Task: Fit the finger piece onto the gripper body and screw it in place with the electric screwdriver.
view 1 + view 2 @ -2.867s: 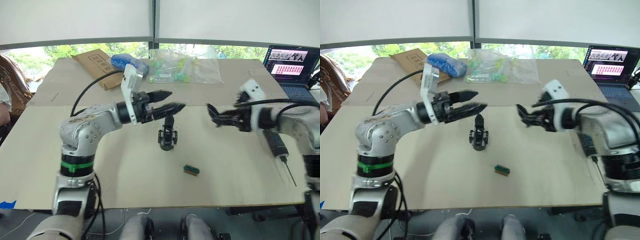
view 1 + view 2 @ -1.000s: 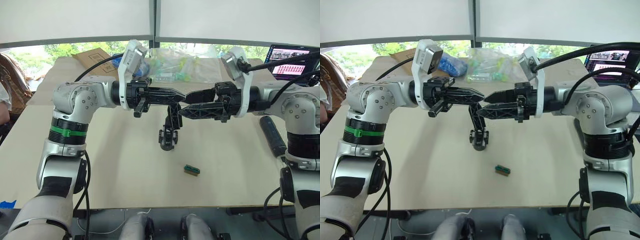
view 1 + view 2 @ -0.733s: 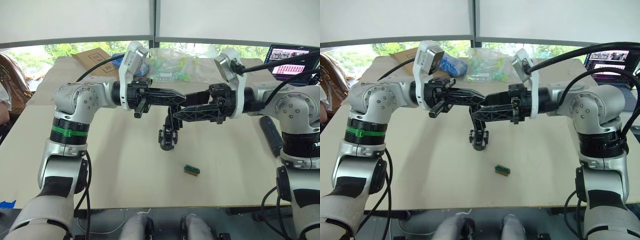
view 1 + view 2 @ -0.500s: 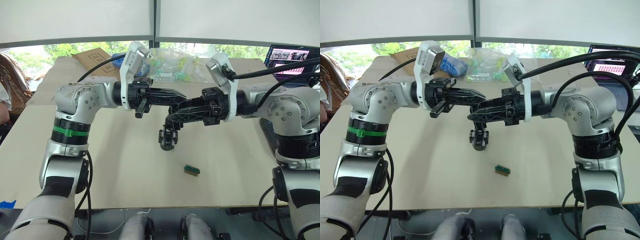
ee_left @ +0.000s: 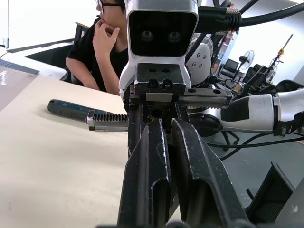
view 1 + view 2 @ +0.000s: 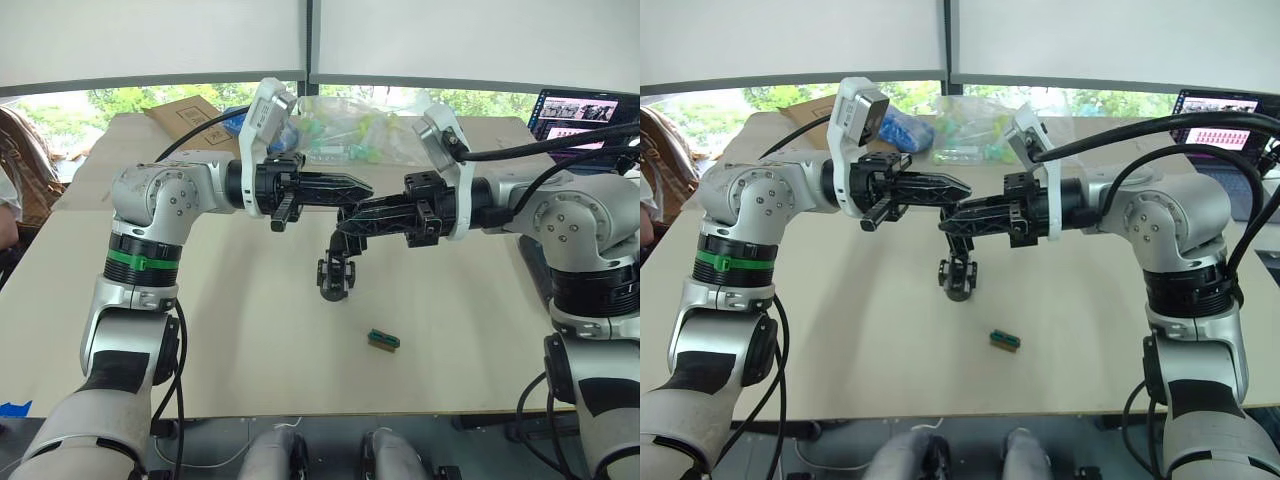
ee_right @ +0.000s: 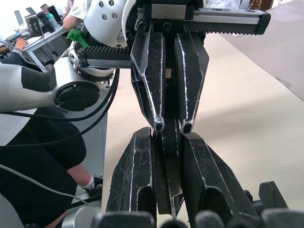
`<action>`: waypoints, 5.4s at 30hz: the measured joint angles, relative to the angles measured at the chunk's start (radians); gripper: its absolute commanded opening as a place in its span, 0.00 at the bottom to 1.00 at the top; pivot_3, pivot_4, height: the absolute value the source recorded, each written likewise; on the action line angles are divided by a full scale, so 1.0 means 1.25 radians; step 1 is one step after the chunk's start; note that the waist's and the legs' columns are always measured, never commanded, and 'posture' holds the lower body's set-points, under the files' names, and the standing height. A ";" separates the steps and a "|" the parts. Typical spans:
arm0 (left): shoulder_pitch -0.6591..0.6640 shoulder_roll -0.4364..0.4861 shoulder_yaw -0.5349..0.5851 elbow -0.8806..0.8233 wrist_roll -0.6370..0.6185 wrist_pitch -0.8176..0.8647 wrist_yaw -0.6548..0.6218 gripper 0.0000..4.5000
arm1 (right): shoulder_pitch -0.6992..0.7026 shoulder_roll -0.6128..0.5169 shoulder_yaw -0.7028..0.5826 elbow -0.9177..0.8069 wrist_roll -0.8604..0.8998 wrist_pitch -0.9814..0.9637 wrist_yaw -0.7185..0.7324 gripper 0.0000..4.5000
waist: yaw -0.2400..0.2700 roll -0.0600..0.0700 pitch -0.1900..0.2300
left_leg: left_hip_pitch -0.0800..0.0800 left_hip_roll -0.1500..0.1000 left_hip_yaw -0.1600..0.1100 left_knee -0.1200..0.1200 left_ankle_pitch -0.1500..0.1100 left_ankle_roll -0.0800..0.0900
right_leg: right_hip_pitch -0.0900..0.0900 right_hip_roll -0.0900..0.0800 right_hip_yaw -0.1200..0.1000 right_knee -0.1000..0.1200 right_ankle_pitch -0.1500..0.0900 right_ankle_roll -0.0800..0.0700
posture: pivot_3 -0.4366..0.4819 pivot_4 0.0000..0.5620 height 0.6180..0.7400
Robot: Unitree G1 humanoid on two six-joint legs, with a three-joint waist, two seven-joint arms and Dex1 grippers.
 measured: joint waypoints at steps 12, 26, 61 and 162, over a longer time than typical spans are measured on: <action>0.130 0.170 -0.089 0.018 0.205 -0.311 -0.234 1.00 | 0.109 -0.054 0.053 -0.041 -0.114 -0.196 0.089 0.07 | -0.003 0.000 0.000 | 0.000 0.000 0.001 0.000 0.000 0.000 | -0.001 0.000 0.000 -0.001 0.000 0.000 | 0.48 0.27 0.93; 0.215 -0.053 -0.148 0.459 0.554 -0.950 -0.022 1.00 | 0.224 -0.053 0.057 -0.072 -0.184 -0.343 0.102 0.07 | 0.010 0.000 0.000 | -0.001 0.000 0.000 0.002 0.000 0.000 | -0.001 -0.001 -0.001 -0.002 0.000 0.000 | 0.48 0.27 0.93; 0.186 -0.208 -0.104 0.628 0.591 -1.030 0.028 0.52 | 0.238 0.154 0.098 0.254 -0.344 -0.717 0.200 0.07 | 0.002 -0.001 0.001 | -0.002 0.000 -0.001 0.002 0.000 0.001 | -0.001 -0.001 -0.001 0.000 0.001 0.000 | 0.48 0.27 0.93; 0.201 -0.204 -0.093 0.602 0.611 -1.027 0.032 0.52 | 0.194 0.082 0.053 0.276 -0.334 -0.607 0.237 0.62 | -0.002 0.001 -0.003 | -0.002 0.001 0.000 0.002 0.000 0.001 | -0.001 -0.002 -0.001 0.000 0.001 -0.001 | 0.48 0.27 0.93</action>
